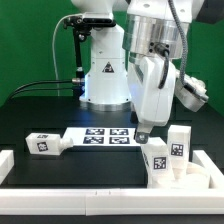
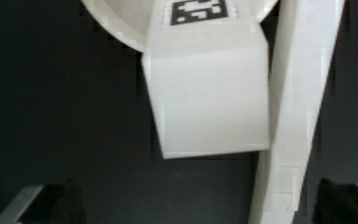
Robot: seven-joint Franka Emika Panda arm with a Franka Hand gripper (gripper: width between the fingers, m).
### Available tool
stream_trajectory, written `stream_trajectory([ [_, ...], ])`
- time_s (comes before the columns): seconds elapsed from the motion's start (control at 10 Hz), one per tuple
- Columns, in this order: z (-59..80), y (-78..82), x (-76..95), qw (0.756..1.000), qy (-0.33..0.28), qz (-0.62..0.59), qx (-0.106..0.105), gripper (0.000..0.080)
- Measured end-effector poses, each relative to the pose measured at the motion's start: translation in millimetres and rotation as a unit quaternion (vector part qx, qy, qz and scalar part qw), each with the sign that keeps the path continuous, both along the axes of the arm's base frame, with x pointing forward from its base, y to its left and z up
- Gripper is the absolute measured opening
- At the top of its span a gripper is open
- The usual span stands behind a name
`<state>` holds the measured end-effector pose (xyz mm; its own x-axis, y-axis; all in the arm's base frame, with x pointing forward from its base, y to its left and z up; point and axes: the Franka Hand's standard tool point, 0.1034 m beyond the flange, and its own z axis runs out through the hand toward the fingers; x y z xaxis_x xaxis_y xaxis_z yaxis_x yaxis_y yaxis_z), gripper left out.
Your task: Assemble stool
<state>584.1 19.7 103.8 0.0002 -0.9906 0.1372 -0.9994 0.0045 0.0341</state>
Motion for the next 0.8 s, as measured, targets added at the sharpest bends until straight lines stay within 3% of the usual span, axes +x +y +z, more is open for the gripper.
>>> stream_trajectory([
  [0.1,-0.7,-3.8,0.2,1.0,-0.009,0.01,0.001,0.0649],
  [0.5,-13.6,-38.2,-49.3,0.995,-0.041,0.089,0.01,0.0649],
  [0.8,-14.9,-34.9,-45.2,0.991,-0.037,0.128,0.01,0.0649],
])
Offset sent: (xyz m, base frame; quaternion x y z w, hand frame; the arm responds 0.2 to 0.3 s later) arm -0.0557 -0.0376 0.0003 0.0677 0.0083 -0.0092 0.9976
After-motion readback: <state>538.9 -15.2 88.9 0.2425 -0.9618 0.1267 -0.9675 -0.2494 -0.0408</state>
